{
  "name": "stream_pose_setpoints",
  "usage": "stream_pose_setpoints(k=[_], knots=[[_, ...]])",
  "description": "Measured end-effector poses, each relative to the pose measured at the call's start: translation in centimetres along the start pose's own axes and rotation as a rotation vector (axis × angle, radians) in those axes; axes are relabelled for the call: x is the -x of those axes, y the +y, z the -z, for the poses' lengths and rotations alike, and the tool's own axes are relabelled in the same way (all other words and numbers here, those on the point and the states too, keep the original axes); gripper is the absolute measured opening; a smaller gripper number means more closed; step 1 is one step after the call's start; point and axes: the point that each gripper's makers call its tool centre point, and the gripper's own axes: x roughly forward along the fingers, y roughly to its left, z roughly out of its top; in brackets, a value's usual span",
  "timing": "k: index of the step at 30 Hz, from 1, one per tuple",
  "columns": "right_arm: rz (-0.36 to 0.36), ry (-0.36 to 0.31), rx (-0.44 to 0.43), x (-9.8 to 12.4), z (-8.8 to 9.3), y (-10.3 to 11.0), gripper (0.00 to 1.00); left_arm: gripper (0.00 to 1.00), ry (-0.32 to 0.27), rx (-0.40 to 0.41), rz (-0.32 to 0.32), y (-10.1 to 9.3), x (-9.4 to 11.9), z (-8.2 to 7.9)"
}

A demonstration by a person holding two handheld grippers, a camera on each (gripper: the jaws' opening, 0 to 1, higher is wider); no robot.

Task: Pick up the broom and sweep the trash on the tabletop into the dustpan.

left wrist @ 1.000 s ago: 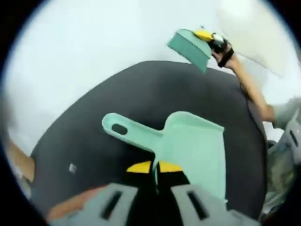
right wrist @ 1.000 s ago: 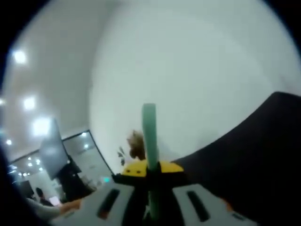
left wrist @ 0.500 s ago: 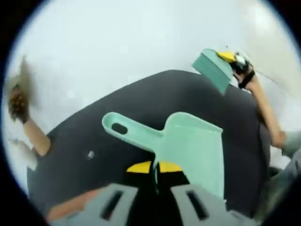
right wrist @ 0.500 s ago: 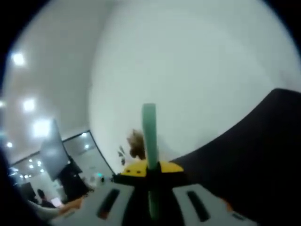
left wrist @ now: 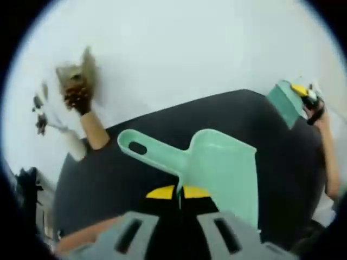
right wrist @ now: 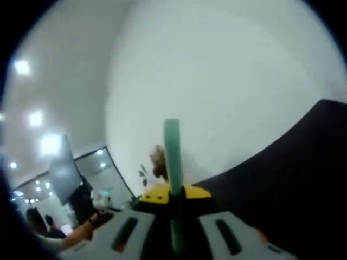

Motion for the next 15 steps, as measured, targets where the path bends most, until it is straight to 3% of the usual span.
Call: stream_pose_setpoints(k=[7, 10, 15], knots=[[-0.049, 0.035, 0.021, -1.0, 0.5, 1.6, 0.07, 0.04, 0.029, 0.183, -0.097, 3.4, 2.7, 2.2], [-0.067, 0.074, 0.048, -1.6, 1.5, 2.5, 0.07, 0.04, 0.052, 0.222, -0.157, 5.3, 3.7, 3.4], [-0.071, 0.143, 0.128, -2.5, 3.3, 3.7, 0.07, 0.04, 0.078, 0.287, -0.202, 7.3, 4.9, 5.4]])
